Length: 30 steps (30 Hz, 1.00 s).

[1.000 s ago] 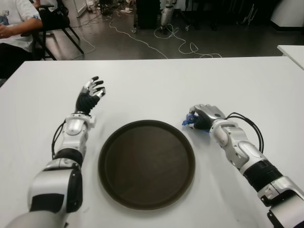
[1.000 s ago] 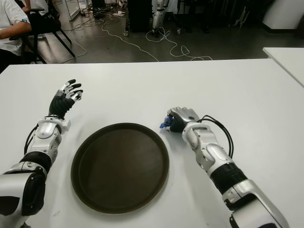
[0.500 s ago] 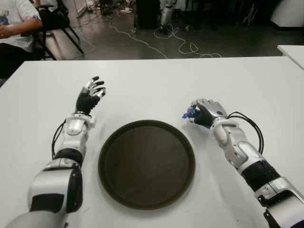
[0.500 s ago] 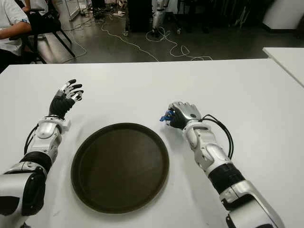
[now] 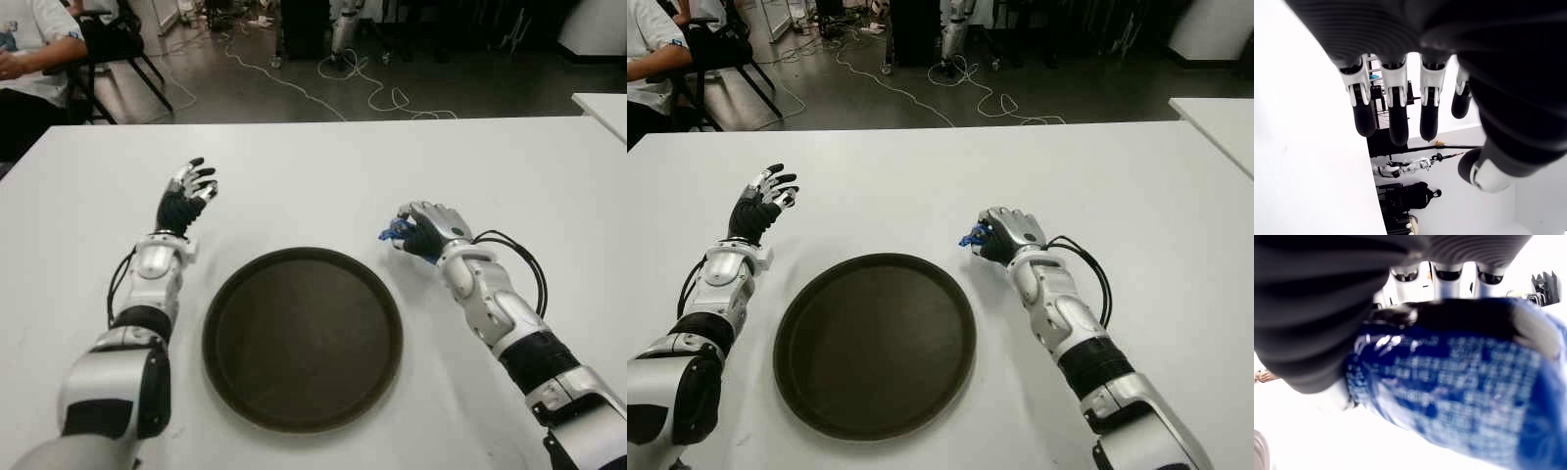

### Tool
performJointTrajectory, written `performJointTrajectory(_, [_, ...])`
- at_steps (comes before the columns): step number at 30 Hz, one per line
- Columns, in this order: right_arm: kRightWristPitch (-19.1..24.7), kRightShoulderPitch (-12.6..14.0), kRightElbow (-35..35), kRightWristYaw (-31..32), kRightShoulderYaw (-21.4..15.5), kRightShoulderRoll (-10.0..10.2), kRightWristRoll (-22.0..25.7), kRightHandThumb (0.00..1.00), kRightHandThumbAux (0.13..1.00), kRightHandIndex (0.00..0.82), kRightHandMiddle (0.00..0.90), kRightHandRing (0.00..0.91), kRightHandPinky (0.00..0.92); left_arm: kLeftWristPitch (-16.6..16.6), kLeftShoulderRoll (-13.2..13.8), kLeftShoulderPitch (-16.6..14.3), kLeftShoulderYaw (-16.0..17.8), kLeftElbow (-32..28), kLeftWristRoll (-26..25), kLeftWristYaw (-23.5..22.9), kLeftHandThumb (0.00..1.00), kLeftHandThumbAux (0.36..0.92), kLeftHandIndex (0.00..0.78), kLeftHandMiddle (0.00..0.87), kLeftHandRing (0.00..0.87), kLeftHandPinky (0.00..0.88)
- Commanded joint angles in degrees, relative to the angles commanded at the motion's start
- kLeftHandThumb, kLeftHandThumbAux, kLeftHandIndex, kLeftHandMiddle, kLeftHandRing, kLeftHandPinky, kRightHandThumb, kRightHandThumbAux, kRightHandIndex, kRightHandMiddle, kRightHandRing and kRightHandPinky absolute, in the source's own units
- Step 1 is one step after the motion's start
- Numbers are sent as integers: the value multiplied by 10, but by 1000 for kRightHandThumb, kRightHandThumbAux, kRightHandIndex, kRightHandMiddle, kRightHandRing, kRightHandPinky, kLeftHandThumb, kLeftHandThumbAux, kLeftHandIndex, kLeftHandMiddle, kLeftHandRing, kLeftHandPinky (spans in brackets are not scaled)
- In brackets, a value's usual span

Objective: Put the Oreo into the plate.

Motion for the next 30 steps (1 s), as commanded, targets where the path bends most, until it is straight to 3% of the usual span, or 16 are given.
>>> performJointTrajectory(8, [-12, -5, -17, -11, -11, 0, 5, 687, 733, 432, 721, 721, 699, -2, 0, 0, 1, 1, -1, -4, 169, 670, 117, 202, 194, 205])
performJointTrajectory(16, [22, -54, -67, 28, -16, 4, -5, 688, 734, 432, 722, 726, 708, -4, -1, 1, 2, 2, -3, -9, 176, 668, 118, 206, 198, 203])
performJointTrajectory(30, [-14, -68, -64, -33, -20, 9, -1, 688, 734, 433, 730, 736, 721, 4, 1, -2, -2, 6, 4, 2, 159, 649, 112, 193, 189, 213])
